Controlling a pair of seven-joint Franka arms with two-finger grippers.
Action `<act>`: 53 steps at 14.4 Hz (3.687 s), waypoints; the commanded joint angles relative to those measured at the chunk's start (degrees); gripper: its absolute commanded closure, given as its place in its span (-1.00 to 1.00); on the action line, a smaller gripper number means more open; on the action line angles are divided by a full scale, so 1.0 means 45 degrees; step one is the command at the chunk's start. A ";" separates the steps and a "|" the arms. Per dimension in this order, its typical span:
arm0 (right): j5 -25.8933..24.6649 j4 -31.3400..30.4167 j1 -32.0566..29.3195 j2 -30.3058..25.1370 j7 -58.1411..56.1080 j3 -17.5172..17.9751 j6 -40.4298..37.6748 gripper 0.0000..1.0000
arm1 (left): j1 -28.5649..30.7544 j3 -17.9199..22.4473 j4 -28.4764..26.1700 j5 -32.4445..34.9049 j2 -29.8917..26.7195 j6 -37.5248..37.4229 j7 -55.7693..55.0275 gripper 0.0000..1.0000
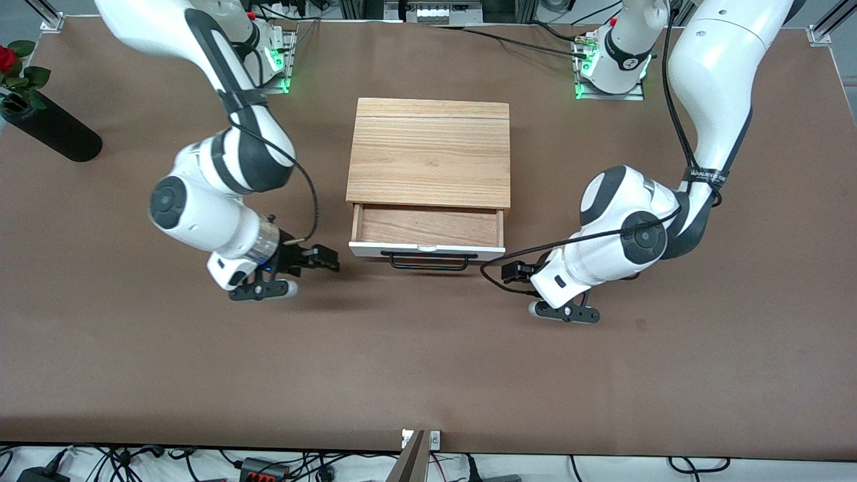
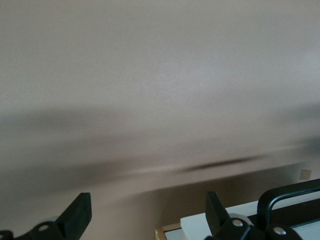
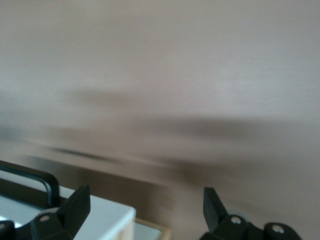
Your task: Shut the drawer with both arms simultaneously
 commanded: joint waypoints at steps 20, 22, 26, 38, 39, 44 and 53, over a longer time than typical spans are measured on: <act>0.0642 -0.0110 0.1630 0.0570 -0.0166 0.0031 -0.0329 -1.00 | 0.0295 -0.1737 -0.1013 0.1129 -0.0005 -0.1782 -0.1000 -1.00; 0.0642 -0.0110 0.1650 0.0551 -0.0146 0.0032 -0.0797 -1.00 | 0.0295 -0.1795 -0.1188 0.1129 -0.0025 -0.1782 -0.1000 -1.00; 0.0642 -0.0110 0.1650 0.0473 -0.0049 0.0031 -0.2318 -1.00 | 0.0373 -0.2069 -0.1384 0.1109 -0.0103 -0.2054 -0.1000 -1.00; 0.0622 -0.0110 0.1669 0.0375 0.0049 0.0031 -0.4608 -1.00 | 0.0665 -0.2577 -0.1482 0.1031 -0.0122 -0.3521 -0.1020 -1.00; 0.0622 -0.0091 0.1650 0.0375 0.0049 0.0031 -0.4627 -1.00 | 0.0666 -0.2577 -0.1462 0.1012 -0.0122 -0.3501 -0.1001 -1.00; 0.0349 0.0357 0.1572 0.0064 -0.0049 -0.0105 -0.4588 -1.00 | 0.0686 -0.2480 -0.0840 0.1051 -0.0103 -0.3423 -0.1039 -1.00; -0.3650 0.0514 0.1415 -0.2084 -0.0223 -0.1665 -0.5366 -1.00 | 0.0979 -0.1506 0.1309 0.0973 -0.0649 -0.3833 -0.1039 -1.00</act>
